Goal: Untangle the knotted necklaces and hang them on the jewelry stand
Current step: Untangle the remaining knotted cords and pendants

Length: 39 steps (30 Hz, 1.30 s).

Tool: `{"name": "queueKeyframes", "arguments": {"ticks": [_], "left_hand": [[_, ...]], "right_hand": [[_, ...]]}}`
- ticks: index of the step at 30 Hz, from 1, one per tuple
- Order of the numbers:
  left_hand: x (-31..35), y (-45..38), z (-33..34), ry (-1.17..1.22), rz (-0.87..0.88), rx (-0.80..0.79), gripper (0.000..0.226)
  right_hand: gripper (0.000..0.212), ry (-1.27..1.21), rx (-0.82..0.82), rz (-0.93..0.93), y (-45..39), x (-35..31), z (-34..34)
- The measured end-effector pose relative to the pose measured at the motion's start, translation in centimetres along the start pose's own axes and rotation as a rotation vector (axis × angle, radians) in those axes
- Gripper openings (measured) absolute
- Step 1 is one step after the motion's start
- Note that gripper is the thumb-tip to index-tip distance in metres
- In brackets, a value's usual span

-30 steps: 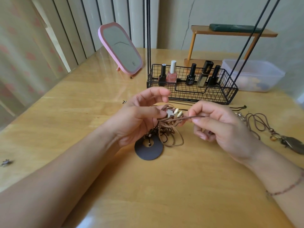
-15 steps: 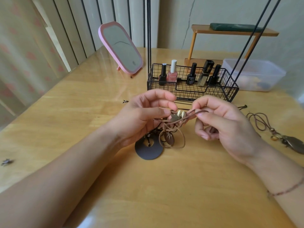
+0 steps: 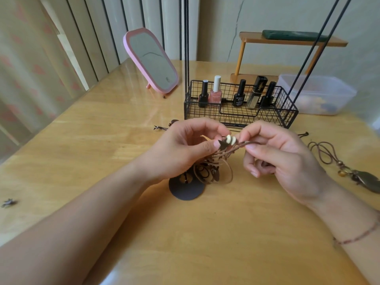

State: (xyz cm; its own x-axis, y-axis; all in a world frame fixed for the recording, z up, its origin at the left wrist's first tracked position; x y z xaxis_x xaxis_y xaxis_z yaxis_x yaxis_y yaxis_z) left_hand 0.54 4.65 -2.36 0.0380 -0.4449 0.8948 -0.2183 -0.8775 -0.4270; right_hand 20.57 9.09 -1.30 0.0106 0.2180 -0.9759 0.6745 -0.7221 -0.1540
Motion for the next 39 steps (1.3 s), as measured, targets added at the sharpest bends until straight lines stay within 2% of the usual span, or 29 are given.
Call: {"name": "queueKeyframes", "arguments": {"ticks": [4, 6, 11, 13, 16, 22, 26, 32, 35, 39], "left_hand": [[-0.2, 0.1, 0.0, -0.378, 0.208, 0.05, 0.014], [0.0, 0.2, -0.1, -0.424, 0.261, 0.089, 0.012], [0.1, 0.3, 0.1, -0.364, 0.218, 0.111, 0.007], [0.1, 0.3, 0.3, -0.333, 0.184, 0.1, 0.009], [0.1, 0.4, 0.6, -0.279, 0.17, 0.062, 0.013], [0.2, 0.4, 0.9, -0.28, 0.209, 0.02, 0.012], [0.1, 0.3, 0.8, -0.28, 0.204, 0.025, 0.013], [0.2, 0.2, 1.0, -0.321, 0.23, -0.051, 0.011], [0.1, 0.2, 1.0, -0.219, 0.188, -0.112, 0.013], [0.2, 0.4, 1.1, -0.035, 0.043, -0.18, 0.01]], "right_hand": [[0.009, 0.031, -0.034, -0.042, 0.1, 0.0, 0.3], [0.008, 0.034, -0.031, -0.031, 0.1, -0.1, 0.3], [0.008, 0.076, -0.034, -0.028, 0.3, -0.4, -0.1], [0.016, 0.082, -0.032, -0.06, 0.5, -0.6, -0.2], [0.029, 0.142, 0.059, -0.105, 0.4, -0.4, 0.1], [0.022, 0.362, 0.187, -0.106, 0.3, 0.0, 0.1], [0.013, 0.403, 0.146, -0.097, 0.4, -0.1, 0.1], [0.015, 0.361, 0.094, -0.067, 0.3, 0.0, 0.1], [0.018, 0.376, 0.105, -0.068, 0.3, 0.0, 0.2], [0.016, 0.431, 0.122, -0.089, 0.4, -0.1, 0.3]]}}
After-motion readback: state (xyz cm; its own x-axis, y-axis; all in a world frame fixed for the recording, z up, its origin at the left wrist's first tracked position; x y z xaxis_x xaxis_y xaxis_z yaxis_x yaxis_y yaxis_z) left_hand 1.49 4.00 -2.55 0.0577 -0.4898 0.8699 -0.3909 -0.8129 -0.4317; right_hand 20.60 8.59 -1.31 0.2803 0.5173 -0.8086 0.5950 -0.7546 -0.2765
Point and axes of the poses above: each hand's wrist, its own y-axis away from the middle knuckle, its own z-axis out of the palm, x = y × z, the point moved 1 cm from there along -y, towards the middle knuckle, and after that the axes turned 8 degrees about z, right-handed, at the moved point
